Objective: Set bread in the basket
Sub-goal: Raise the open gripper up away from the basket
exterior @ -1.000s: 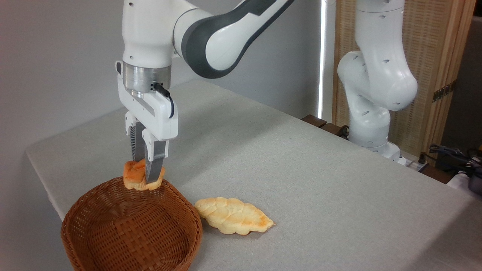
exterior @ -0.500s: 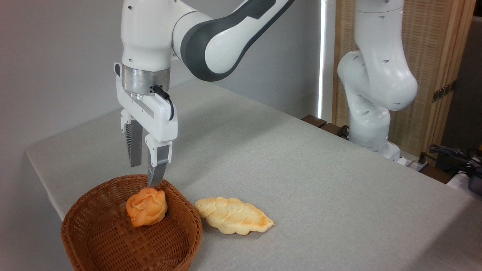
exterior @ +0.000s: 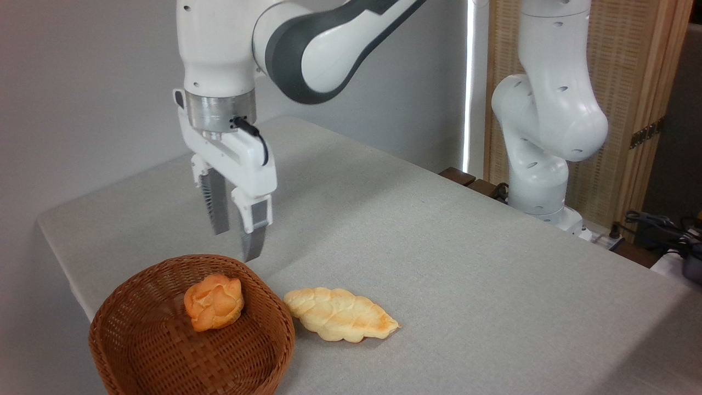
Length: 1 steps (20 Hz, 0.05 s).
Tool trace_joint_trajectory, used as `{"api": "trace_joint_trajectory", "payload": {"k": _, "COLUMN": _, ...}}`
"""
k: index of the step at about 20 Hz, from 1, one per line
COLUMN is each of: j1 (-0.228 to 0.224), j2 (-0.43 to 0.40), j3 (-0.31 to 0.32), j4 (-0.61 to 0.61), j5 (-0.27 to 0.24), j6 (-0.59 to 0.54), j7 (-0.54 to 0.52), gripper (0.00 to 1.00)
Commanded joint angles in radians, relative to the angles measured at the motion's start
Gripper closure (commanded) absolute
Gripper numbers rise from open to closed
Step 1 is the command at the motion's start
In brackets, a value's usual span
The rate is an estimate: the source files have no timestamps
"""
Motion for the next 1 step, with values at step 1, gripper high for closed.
{"api": "trace_joint_trajectory", "payload": {"k": 1, "j1": -0.004, "j2": -0.044, "j3": 0.012, "j4": 0.006, "j5": 0.003, "j6": -0.116, "j7": -0.003, "gripper": 0.00}}
